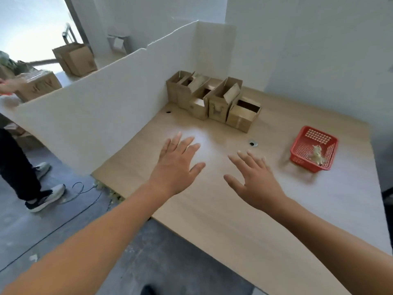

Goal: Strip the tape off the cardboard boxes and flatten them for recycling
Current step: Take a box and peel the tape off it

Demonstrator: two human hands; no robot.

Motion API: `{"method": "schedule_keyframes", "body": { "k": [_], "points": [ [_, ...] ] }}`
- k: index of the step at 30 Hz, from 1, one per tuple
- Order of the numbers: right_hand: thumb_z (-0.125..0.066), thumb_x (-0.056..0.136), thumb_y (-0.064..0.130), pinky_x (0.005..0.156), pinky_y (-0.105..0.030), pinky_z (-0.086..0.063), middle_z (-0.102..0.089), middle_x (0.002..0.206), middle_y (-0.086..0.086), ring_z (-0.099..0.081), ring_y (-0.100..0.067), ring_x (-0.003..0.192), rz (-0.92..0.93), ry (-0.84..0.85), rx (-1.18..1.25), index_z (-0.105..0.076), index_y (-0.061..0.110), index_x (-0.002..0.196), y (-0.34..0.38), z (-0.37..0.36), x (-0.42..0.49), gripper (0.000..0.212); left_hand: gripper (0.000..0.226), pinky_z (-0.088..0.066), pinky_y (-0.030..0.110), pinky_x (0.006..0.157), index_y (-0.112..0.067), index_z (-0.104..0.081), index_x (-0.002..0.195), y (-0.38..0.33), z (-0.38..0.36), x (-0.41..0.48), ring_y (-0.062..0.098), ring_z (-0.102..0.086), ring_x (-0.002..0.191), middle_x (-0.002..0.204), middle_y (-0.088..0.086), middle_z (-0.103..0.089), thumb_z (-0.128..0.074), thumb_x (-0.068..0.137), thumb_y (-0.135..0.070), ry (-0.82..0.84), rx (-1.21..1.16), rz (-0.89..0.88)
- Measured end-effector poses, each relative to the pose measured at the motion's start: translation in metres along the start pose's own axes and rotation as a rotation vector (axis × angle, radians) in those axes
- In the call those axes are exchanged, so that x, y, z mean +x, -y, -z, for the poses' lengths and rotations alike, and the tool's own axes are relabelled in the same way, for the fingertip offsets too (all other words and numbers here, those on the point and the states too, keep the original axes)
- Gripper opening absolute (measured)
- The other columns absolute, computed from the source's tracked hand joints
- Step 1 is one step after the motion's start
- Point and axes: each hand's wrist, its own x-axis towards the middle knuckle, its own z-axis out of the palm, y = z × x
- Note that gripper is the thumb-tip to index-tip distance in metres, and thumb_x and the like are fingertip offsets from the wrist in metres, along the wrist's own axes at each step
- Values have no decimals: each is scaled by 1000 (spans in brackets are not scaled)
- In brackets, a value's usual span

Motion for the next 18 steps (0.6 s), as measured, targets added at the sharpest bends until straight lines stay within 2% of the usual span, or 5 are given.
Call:
{"method": "schedule_keyframes", "body": {
  "k": [6, 9, 18],
  "points": [
    [-27, 94, 70, 128, -48, 0, -19, 169, 6, -2, -18, 158, -238, -50, -27, -24, 36, 160, -24, -9, 72, 74, 60, 10, 42, 126, -27, -35, 155, 35, -43, 107, 20, 9, 156, 168, -5, -15, -36, 103, -57, 69, -45, -100],
    [-30, 95, 67, 128, -49, -2, -21, 169, 5, -4, -20, 158, -354, -75, -35, -26, 34, 159, -24, -12, 105, 73, 62, 14, 43, 124, -24, -35, 155, 52, -56, 159, 22, 9, 157, 169, -4, -16, -34, 103, -58, 85, -26, -175],
    [-33, 96, 64, 128, -48, -3, -24, 167, 4, -8, -22, 157, -565, -109, -90, -31, 33, 157, -64, -15, 207, 68, 66, 17, 46, 124, -23, -37, 156, 76, -101, 327, 24, 9, 157, 169, -3, -18, -29, 103, -60, 145, 49, -349]
  ]
}}
